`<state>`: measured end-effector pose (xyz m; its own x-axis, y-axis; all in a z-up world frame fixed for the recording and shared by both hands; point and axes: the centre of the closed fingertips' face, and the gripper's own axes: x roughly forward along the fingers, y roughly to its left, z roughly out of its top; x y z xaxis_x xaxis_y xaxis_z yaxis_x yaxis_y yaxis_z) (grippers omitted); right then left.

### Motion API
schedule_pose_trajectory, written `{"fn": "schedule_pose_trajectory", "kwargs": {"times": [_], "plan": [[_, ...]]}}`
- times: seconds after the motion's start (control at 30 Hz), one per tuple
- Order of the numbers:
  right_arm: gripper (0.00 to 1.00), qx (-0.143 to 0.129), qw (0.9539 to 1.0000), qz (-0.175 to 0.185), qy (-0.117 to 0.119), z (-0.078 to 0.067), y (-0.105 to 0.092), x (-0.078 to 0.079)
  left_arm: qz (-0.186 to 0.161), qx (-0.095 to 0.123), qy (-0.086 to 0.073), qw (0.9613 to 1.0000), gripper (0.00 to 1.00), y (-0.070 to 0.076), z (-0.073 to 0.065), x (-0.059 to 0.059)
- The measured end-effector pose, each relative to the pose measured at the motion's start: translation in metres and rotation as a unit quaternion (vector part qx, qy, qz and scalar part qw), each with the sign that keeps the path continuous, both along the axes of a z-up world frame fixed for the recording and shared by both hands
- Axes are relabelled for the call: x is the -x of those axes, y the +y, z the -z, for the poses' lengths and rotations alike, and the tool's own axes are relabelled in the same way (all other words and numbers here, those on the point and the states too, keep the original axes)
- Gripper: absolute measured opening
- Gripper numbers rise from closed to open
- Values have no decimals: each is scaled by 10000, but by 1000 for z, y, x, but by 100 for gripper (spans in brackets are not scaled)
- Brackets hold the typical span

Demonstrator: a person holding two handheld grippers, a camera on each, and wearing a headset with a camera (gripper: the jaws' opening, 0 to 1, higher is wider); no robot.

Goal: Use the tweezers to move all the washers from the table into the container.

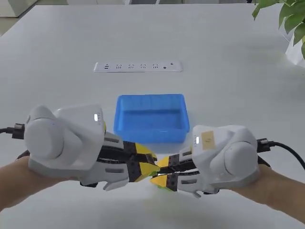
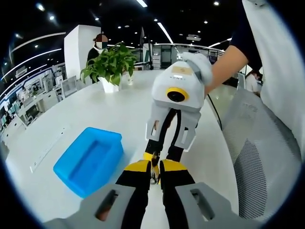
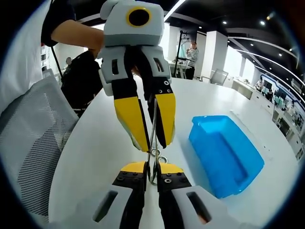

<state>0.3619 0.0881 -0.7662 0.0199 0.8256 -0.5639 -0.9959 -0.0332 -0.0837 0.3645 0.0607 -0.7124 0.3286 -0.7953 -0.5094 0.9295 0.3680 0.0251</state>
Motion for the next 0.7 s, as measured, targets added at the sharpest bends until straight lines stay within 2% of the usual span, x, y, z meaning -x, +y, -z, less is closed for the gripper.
{"fn": "schedule_pose_trajectory", "kwargs": {"times": [0.2,0.3,0.53,0.7], "plan": [[8,-77,10000,21,24,-4,2,0,-22,-1,-103,9999,12,1,-4,0],[8,-81,10000,2,24,-4,2,2,54,-63,-249,9997,9,-1,-6,1],[9,-4,10000,-87,-6,-3,1,5,195,-142,-282,9993,8,-5,-5,8],[9,232,9993,-282,-102,5,2,10,445,-390,-291,9978,8,-10,2,14]]}}
